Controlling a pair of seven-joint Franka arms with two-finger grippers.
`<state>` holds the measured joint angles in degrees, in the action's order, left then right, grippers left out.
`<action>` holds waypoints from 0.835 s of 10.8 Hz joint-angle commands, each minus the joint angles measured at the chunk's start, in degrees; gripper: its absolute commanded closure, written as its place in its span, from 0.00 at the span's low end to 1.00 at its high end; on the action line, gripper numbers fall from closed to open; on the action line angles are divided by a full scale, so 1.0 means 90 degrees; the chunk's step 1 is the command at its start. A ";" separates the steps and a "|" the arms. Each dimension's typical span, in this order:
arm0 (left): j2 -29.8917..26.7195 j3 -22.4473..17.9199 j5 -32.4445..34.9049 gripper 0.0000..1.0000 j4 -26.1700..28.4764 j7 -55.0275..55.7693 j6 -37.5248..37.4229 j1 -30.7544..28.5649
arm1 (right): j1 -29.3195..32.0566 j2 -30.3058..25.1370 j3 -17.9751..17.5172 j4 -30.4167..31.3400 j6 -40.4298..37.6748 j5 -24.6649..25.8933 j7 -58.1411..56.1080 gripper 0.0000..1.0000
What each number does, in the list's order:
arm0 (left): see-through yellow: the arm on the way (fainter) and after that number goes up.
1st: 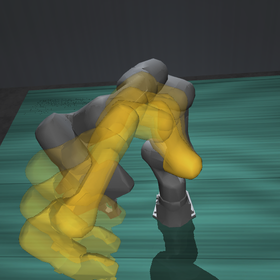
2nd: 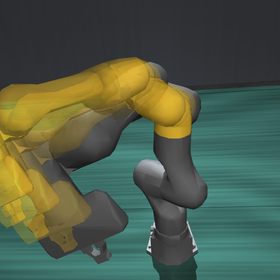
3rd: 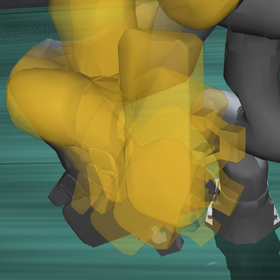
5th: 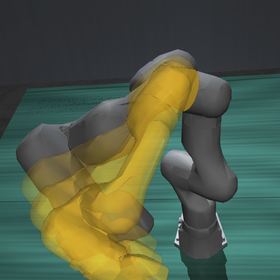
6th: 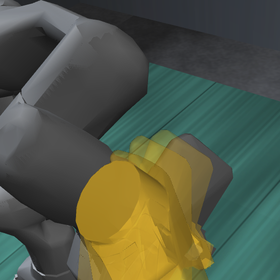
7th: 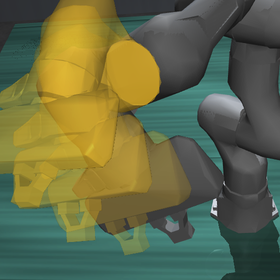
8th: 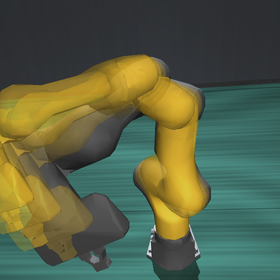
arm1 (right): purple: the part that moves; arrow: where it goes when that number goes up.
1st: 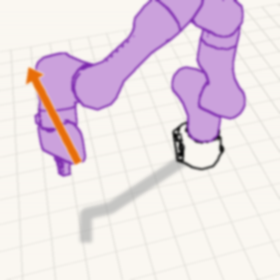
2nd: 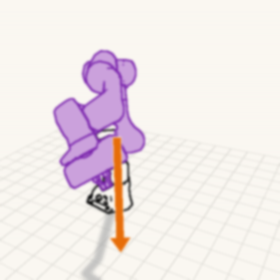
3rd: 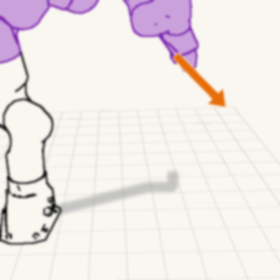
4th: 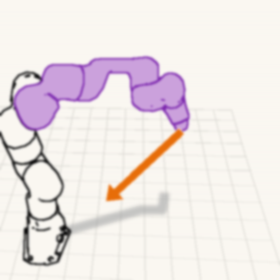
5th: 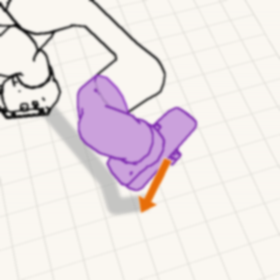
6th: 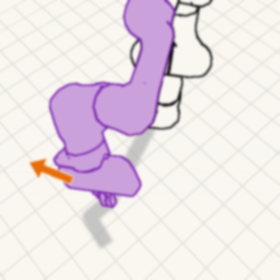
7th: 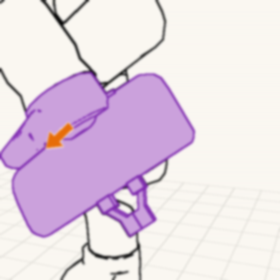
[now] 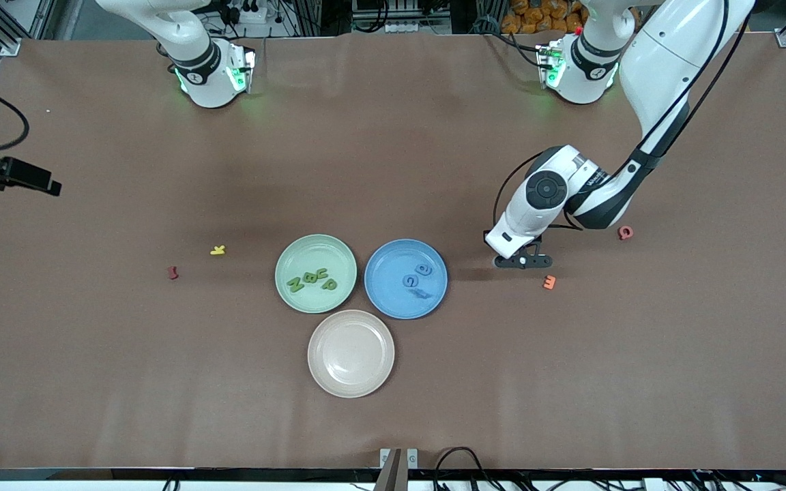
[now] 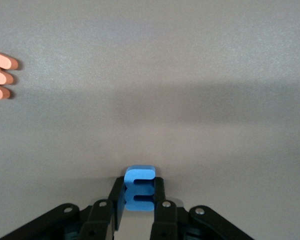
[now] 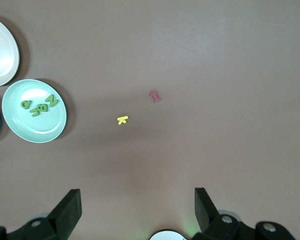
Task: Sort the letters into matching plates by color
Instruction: 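Grasp the blue E with the left gripper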
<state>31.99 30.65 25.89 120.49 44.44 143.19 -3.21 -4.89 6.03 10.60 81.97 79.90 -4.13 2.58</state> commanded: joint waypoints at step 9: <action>-0.0048 0.0091 0.0073 1.00 -0.0995 0.1720 -0.0002 0.0581 | -0.0150 -0.0387 -0.0045 0.0384 0.0409 0.0303 0.0515 0.00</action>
<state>31.82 31.57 25.89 113.16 55.64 143.51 0.50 -5.86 3.20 10.35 84.42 82.98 -2.80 6.18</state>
